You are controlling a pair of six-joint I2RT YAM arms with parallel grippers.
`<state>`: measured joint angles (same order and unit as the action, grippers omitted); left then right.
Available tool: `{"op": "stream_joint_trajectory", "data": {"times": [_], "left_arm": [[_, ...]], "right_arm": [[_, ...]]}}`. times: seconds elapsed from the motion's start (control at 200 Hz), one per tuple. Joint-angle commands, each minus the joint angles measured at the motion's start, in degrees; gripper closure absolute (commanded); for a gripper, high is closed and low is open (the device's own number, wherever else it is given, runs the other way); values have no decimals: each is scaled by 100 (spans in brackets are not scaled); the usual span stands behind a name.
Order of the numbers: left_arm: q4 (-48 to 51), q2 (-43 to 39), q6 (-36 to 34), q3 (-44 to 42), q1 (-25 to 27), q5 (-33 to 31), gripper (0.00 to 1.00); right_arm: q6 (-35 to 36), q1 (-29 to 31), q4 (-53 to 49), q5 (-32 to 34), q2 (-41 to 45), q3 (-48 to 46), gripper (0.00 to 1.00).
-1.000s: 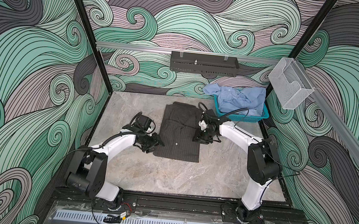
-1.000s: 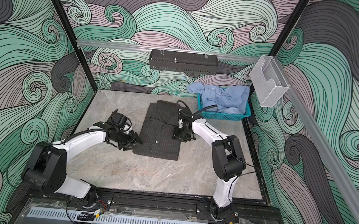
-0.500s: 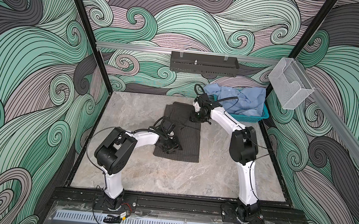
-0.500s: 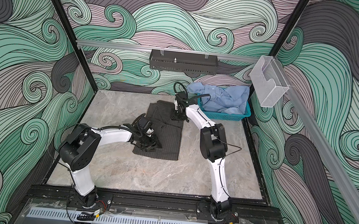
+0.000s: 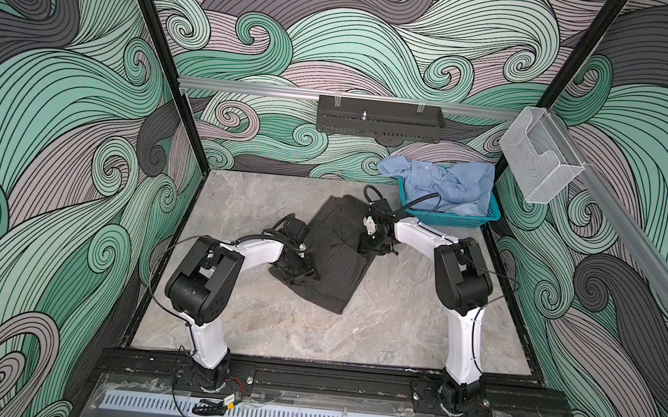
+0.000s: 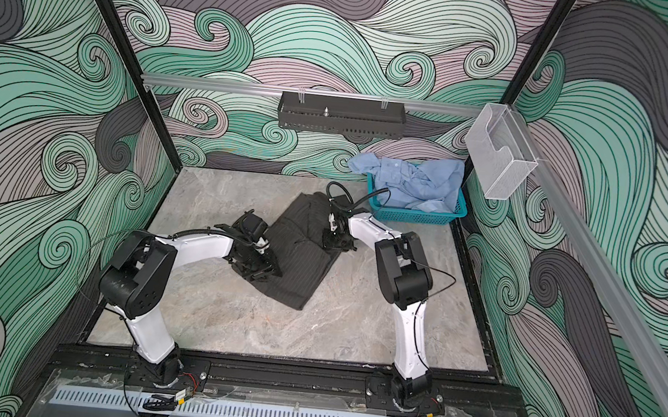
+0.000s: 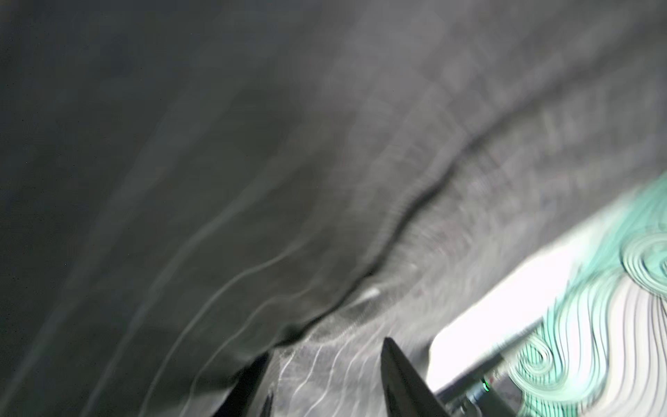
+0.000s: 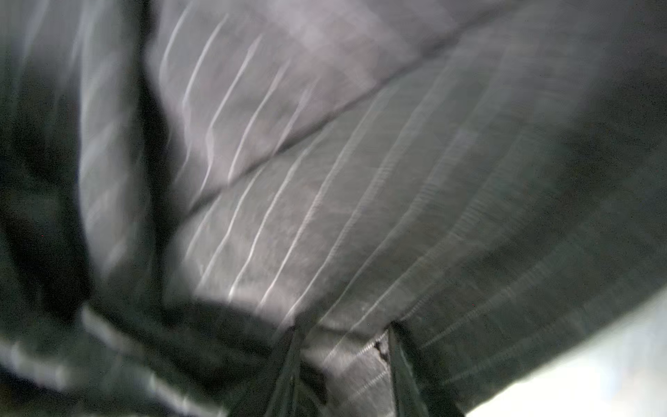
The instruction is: Fold and stack the long sleeve shirts
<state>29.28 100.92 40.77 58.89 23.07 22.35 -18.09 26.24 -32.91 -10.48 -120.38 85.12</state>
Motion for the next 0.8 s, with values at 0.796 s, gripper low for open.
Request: {"op": "stream_joint_trajectory", "data": {"times": [0.796], "left_arm": [[570,-1557,-328,-1082,-598,-26,40]], "right_arm": [[-932,744,-81,855,1945,-1745,49]]}}
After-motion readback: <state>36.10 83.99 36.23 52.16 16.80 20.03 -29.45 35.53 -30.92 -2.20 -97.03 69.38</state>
